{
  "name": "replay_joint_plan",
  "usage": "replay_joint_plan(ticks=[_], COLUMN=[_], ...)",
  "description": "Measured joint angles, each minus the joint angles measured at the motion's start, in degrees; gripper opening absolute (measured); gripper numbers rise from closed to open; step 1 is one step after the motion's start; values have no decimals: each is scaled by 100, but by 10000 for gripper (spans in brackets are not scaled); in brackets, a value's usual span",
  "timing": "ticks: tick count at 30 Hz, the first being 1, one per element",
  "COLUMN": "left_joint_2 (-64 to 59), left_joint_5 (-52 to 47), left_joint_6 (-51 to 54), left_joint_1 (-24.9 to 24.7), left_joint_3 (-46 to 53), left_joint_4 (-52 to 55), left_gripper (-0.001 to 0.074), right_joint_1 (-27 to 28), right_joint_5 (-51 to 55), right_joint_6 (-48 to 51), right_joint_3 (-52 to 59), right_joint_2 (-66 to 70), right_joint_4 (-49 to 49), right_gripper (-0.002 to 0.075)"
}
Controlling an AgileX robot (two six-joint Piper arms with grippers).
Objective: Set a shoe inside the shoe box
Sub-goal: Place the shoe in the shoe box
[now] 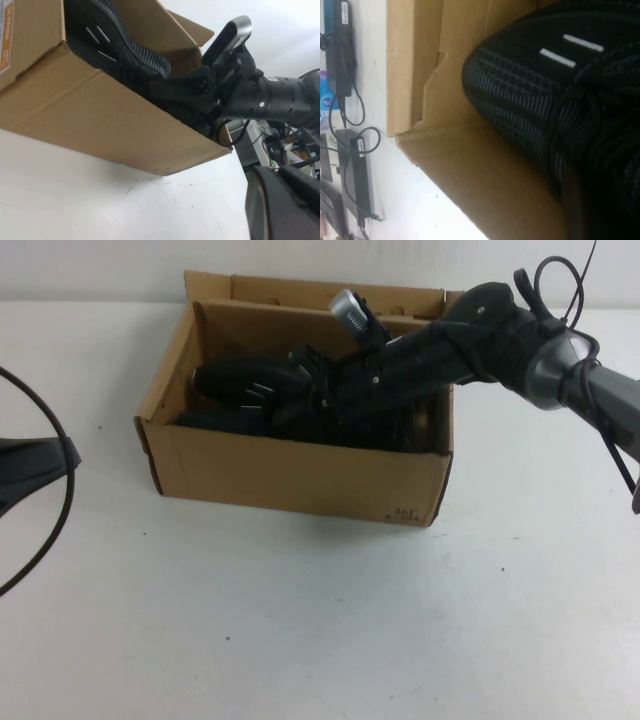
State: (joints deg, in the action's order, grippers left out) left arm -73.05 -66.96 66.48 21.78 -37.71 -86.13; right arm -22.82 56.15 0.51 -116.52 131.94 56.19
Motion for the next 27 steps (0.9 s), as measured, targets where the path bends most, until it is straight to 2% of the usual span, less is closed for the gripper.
replay_joint_plan(ticks=[7, 10, 12, 15, 18, 21, 27], left_joint_2=[0, 0, 0, 0, 27, 187, 832], left_joint_5=[0, 0, 0, 0, 0, 0, 0], left_joint_6=[0, 0, 0, 85, 175, 187, 187], left_joint_1=[0, 0, 0, 0, 0, 0, 0], left_joint_3=[0, 0, 0, 0, 0, 0, 0], left_joint_4=[-21, -63, -81, -140, -169, -169, -80], left_gripper=[-1, -1, -1, -1, -1, -1, -1], right_joint_1=[0, 0, 0, 0, 0, 0, 31], right_joint_5=[-61, -61, -48, -39, 56, 179, 528], right_joint_6=[30, 273, 343, 405, 504, 526, 452], right_joint_3=[0, 0, 0, -12, -127, -387, -920], right_joint_2=[0, 0, 0, 0, 0, -26, -409], right_joint_4=[44, 25, 25, 25, 12, -146, -1334], right_gripper=[0, 45, 149, 404, 596, 662, 636])
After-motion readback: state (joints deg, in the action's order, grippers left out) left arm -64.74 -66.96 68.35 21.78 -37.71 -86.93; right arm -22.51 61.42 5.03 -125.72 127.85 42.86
